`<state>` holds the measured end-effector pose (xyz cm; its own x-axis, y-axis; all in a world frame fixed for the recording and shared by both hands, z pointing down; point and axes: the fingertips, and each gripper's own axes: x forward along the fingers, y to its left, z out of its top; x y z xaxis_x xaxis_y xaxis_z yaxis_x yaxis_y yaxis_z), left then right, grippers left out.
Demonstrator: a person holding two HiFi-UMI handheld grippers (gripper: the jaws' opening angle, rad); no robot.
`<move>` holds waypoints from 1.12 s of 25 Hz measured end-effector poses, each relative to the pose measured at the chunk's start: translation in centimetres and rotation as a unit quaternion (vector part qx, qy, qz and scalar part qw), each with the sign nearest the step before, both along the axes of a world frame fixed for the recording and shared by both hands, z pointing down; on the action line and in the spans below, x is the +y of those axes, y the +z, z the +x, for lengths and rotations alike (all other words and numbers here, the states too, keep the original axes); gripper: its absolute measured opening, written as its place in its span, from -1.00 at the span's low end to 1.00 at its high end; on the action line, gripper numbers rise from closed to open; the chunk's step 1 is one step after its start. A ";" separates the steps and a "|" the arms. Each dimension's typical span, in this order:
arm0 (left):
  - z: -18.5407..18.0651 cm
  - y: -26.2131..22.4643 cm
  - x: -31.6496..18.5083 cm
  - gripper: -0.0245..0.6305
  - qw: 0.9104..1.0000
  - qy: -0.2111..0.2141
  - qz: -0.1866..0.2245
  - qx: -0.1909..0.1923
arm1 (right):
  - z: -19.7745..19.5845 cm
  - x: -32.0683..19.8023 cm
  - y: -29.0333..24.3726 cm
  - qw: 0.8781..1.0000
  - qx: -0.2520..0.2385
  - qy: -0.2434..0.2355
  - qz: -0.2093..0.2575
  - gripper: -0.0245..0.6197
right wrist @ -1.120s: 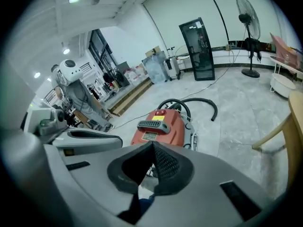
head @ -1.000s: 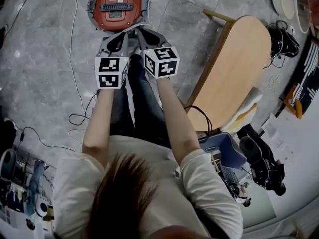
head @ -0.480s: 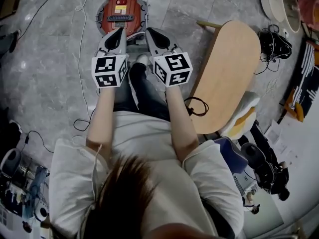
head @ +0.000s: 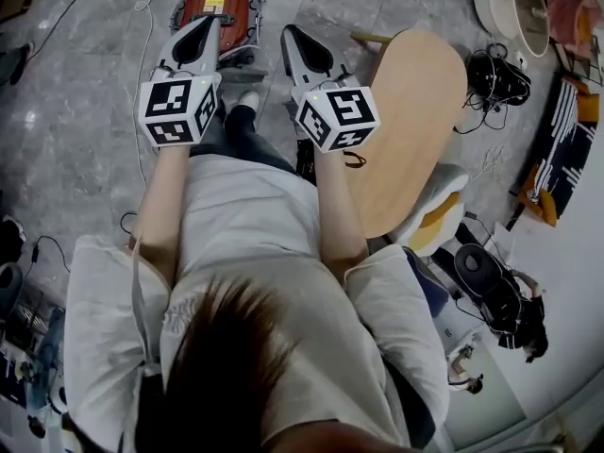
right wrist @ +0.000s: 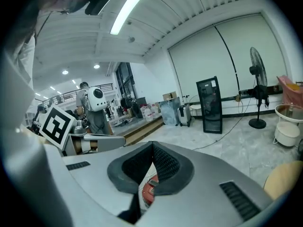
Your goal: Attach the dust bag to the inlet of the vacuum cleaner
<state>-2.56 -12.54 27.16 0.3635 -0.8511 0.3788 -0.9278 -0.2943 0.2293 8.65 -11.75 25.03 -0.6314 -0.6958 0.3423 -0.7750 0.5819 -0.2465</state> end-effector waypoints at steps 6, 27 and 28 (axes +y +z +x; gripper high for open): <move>0.4 -4.6 0.2 -0.87 0.999 0.004 0.034 0.007 | 2.7 0.4 -5.0 0.999 -0.016 0.018 0.035 -0.92; 2.4 -13.4 6.0 -0.87 0.989 0.039 0.145 0.002 | 5.7 5.2 -10.3 0.993 -0.030 0.027 0.109 -0.92; 2.6 -13.5 6.2 -0.87 0.988 0.047 0.149 -0.003 | 5.8 5.5 -10.2 0.993 -0.032 0.030 0.108 -0.92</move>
